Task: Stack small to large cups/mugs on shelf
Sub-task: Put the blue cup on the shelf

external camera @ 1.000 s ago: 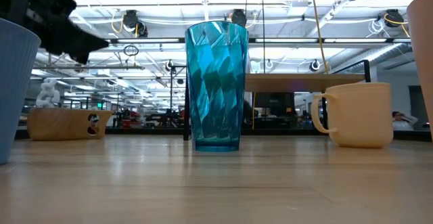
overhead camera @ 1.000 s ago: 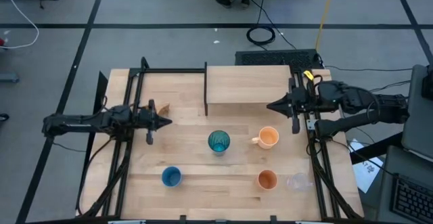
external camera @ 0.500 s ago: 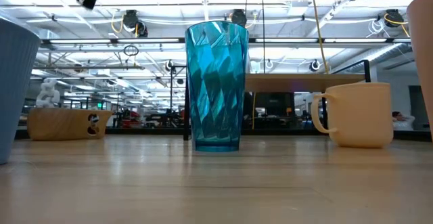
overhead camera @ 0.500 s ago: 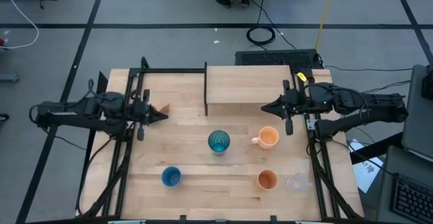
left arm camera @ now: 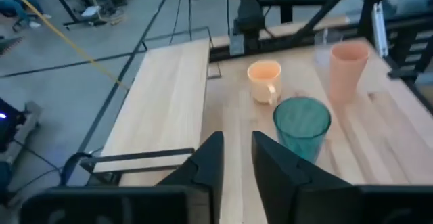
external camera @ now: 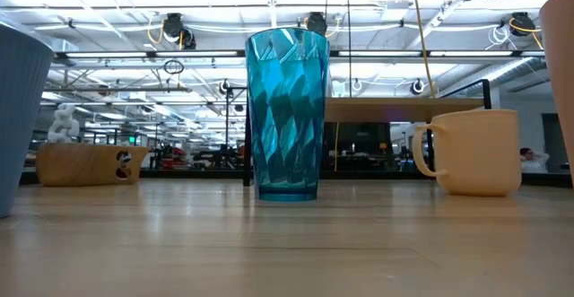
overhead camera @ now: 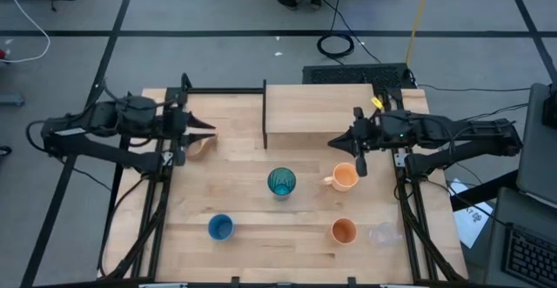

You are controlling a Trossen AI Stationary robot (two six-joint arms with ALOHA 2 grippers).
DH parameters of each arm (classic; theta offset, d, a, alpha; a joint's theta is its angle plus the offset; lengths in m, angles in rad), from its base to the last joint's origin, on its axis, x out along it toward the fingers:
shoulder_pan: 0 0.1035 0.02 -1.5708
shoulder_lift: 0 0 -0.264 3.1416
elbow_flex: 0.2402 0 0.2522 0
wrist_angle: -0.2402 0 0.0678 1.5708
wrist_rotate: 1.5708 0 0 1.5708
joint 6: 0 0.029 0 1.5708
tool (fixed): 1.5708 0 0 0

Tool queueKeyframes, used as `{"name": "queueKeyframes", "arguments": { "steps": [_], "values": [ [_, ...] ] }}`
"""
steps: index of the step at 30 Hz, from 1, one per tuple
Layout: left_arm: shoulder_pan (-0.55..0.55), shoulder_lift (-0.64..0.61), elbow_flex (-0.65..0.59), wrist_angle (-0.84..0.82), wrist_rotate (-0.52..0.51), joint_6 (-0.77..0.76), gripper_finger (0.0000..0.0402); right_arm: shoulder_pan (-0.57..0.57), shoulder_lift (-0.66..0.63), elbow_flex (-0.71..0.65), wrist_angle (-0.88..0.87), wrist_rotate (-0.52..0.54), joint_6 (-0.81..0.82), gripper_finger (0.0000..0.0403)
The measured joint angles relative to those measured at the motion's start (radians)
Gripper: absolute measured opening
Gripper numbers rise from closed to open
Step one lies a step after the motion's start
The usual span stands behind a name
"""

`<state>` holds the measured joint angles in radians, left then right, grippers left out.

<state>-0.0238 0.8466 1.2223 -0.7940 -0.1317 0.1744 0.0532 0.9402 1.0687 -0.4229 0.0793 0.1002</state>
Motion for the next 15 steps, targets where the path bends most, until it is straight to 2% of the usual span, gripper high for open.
{"name": "queueKeyframes", "arguments": {
  "steps": [7,15],
  "values": [
    [-0.026,0.122,0.018,-0.057,-0.003,-0.006,0.0122,0.013,0.038,0.0,0.0,0.0,0.011,0.0],
    [-0.148,0.243,0.018,-0.072,-0.019,-0.015,0.0125,0.061,0.09,-0.011,0.053,0.001,0.011,0.0]
  ]
}}
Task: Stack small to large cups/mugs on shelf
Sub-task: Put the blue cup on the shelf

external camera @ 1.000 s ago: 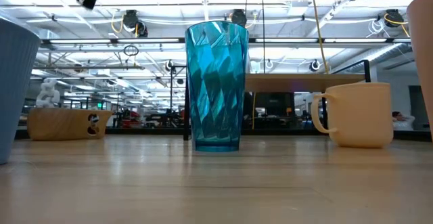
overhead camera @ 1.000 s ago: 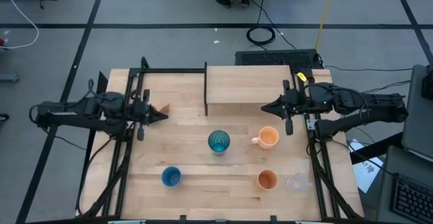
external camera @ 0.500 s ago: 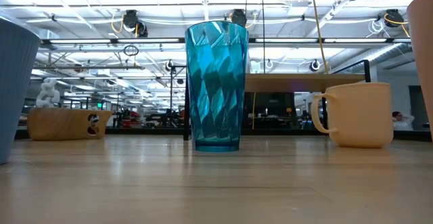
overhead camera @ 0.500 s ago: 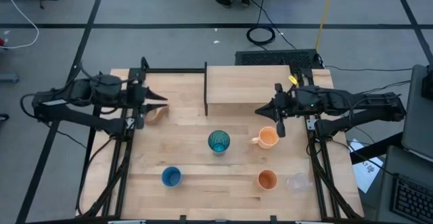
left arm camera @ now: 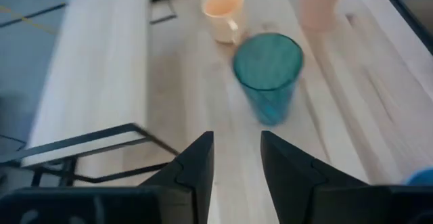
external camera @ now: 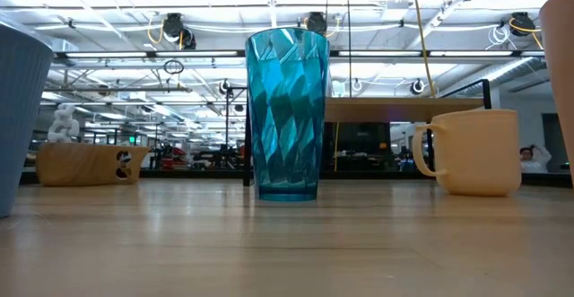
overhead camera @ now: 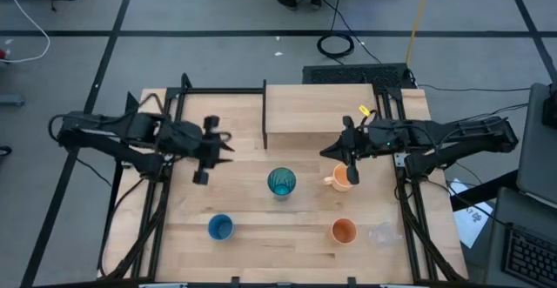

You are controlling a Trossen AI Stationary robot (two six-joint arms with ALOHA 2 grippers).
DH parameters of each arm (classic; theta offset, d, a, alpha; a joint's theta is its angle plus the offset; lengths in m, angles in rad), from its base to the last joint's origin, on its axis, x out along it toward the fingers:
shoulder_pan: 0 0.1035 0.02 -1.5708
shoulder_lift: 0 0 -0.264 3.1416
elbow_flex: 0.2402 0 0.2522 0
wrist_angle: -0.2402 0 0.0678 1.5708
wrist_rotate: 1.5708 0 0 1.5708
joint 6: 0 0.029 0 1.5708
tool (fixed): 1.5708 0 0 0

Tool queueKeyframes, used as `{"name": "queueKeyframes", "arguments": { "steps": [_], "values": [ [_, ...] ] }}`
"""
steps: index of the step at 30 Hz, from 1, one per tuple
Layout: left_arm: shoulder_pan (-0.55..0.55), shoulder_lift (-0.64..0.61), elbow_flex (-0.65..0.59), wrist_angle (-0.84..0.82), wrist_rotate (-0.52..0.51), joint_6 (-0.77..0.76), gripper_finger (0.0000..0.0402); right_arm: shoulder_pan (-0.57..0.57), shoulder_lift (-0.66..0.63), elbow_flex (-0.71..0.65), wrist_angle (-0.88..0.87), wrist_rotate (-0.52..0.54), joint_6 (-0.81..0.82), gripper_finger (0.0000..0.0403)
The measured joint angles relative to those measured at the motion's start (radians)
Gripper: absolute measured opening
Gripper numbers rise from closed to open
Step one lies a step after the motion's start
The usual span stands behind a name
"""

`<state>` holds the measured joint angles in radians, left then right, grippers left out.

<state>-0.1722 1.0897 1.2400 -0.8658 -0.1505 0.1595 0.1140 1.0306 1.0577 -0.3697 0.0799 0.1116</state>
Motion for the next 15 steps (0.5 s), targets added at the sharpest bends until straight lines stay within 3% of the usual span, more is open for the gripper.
{"name": "queueKeyframes", "arguments": {
  "steps": [8,15],
  "values": [
    [-0.119,0.103,0.067,0.006,-0.072,-0.004,0.0125,0.072,-0.002,-0.101,0.135,0.055,0.008,0.0],
    [-0.146,0.19,0.118,0.002,-0.098,0.034,0.0126,0.112,-0.001,-0.11,0.158,0.112,0.009,0.0]
  ]
}}
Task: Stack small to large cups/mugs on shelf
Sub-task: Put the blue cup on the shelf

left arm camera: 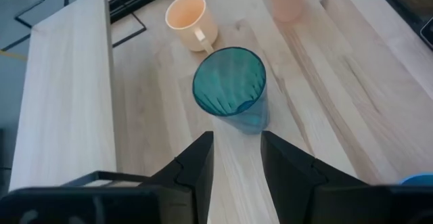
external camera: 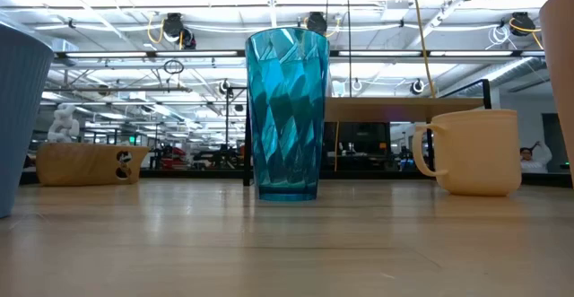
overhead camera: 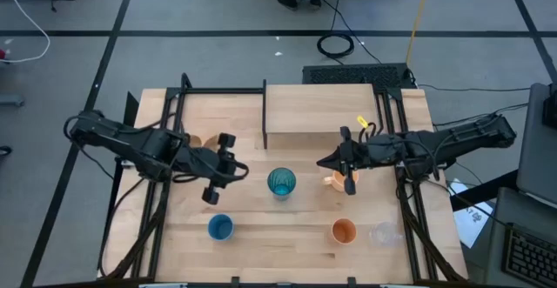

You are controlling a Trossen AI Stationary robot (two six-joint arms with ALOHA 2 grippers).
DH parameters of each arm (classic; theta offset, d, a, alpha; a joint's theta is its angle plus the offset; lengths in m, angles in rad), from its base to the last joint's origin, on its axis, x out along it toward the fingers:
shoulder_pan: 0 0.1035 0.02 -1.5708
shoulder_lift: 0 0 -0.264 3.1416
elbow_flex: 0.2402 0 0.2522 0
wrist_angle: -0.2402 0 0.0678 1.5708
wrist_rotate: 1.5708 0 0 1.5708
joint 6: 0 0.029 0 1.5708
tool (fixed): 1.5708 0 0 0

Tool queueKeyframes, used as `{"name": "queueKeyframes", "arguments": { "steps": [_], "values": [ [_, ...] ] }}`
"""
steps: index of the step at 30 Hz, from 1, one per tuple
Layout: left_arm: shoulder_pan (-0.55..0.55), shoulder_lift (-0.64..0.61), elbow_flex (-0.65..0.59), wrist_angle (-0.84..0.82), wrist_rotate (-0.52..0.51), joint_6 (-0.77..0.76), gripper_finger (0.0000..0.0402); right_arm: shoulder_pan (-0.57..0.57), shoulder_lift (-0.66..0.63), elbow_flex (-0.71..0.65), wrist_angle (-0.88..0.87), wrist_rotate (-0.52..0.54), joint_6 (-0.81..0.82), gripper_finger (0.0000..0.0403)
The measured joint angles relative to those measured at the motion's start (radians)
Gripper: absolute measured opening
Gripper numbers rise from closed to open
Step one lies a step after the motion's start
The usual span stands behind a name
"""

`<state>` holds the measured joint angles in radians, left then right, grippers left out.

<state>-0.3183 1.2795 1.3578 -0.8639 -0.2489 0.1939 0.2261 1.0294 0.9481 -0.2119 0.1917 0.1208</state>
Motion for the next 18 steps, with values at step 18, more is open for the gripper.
{"name": "queueKeyframes", "arguments": {
  "steps": [18],
  "values": [
    [0.003,0.063,0.103,0.039,-0.023,0.072,0.0198,0.005,0.005,0.0,-0.076,0.001,0.027,0.0]
  ]
}}
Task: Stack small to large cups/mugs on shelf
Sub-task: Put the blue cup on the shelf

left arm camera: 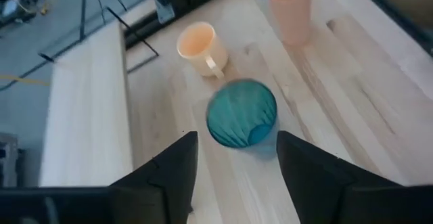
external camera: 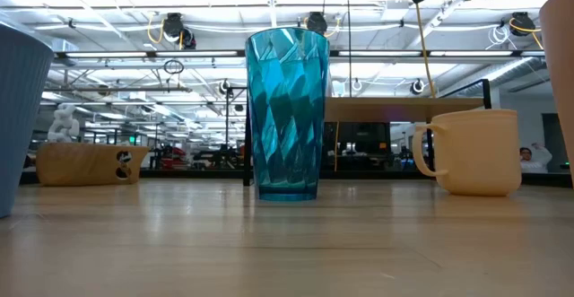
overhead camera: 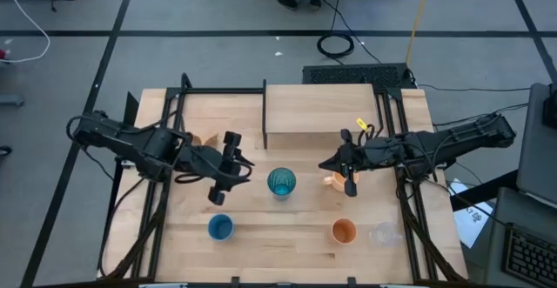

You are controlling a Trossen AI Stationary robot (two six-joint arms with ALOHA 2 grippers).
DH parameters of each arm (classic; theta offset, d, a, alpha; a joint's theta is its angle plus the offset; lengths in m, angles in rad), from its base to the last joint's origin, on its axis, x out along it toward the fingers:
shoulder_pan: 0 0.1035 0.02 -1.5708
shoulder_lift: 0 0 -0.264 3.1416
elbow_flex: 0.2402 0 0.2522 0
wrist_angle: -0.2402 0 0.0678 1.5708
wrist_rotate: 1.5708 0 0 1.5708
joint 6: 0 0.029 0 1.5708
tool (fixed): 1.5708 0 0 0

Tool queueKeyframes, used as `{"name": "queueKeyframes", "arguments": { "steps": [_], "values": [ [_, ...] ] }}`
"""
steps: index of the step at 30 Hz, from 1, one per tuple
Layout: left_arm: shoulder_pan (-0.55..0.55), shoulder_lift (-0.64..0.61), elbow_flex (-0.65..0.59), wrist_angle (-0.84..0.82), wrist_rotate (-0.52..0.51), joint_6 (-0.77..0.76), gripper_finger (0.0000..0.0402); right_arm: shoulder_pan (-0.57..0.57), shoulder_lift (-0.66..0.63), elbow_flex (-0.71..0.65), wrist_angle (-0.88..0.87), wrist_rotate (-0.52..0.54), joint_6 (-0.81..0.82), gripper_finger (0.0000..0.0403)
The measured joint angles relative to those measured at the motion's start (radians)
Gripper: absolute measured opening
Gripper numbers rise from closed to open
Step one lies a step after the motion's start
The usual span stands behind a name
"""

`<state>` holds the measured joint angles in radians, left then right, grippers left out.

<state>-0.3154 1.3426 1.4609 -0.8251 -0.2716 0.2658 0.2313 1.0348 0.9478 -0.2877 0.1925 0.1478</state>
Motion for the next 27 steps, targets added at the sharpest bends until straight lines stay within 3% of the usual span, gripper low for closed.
{"name": "queueKeyframes", "arguments": {
  "steps": [10,21,27],
  "values": [
    [0.007,0.183,0.234,-0.193,0.052,0.073,0.0182,0.0,0.0,0.0,-0.01,0.021,-0.002,0.0],
    [0.0,0.297,0.27,-0.214,0.134,0.111,0.0183,0.0,0.0,0.0,-0.047,0.021,0.006,0.0],
    [-0.002,0.319,0.27,-0.212,0.143,0.088,0.0216,0.0,0.0,0.0,-0.047,0.019,0.013,0.0]
  ]
}}
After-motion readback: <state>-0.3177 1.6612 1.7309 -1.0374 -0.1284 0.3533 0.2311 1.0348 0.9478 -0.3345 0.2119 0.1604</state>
